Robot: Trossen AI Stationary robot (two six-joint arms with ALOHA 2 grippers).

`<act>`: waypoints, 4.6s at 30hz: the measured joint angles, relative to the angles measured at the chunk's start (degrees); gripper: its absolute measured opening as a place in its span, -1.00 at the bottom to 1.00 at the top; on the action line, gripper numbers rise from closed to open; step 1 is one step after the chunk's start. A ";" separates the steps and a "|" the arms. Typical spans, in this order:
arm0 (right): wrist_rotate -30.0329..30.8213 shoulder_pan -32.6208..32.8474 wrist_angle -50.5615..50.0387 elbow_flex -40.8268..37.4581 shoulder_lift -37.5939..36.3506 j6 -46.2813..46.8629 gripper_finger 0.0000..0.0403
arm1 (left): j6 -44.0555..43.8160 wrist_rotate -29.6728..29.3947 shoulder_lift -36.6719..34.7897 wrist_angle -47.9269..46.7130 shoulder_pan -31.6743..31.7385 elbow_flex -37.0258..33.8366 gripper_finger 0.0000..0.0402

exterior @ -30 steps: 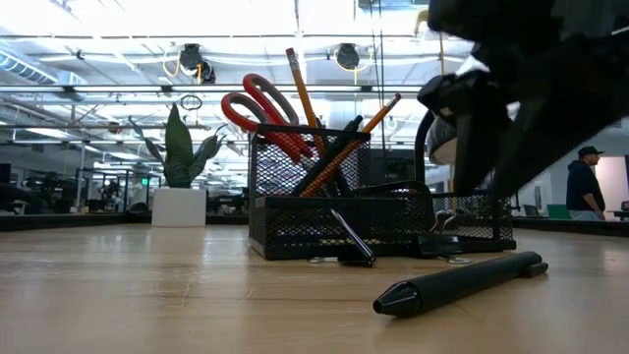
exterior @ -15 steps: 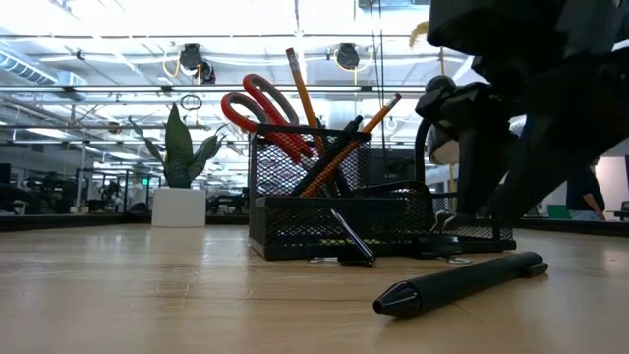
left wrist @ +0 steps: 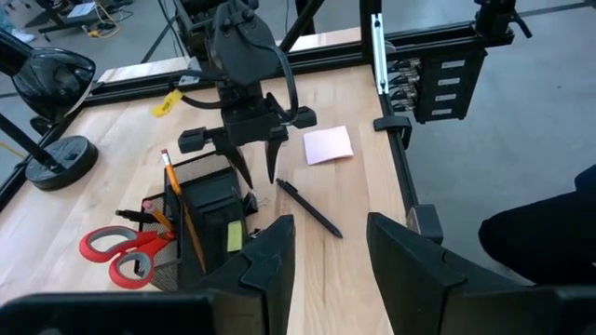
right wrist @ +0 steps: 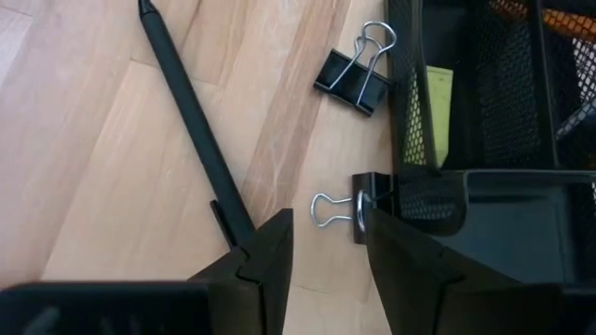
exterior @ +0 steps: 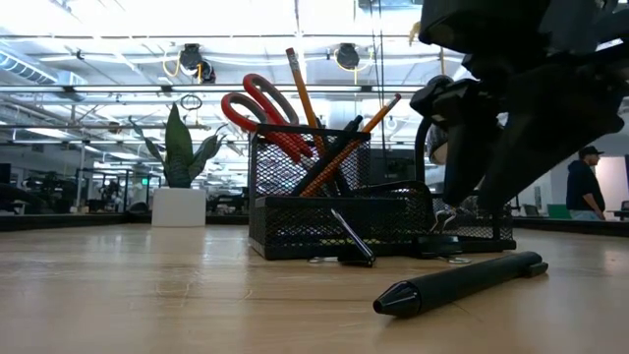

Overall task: Pick and place office supplies into organizer
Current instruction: Put the middle black binder clip into the black desk organizer

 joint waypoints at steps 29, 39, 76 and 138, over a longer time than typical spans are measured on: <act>-0.17 -0.88 2.15 -0.64 0.02 -0.61 -0.35 | -0.11 0.00 0.00 0.04 0.00 0.00 -0.30; -0.09 -0.88 6.08 -3.96 0.04 0.17 -0.35 | -0.11 0.00 0.00 0.10 0.00 0.02 -0.30; -0.18 -1.19 8.57 -3.98 0.04 0.45 -0.55 | -0.11 0.00 0.00 0.24 0.00 0.00 -0.30; 6.00 8.40 -1.02 7.21 -8.59 -0.93 -1.00 | -0.09 0.00 0.00 0.26 -0.02 0.00 -0.30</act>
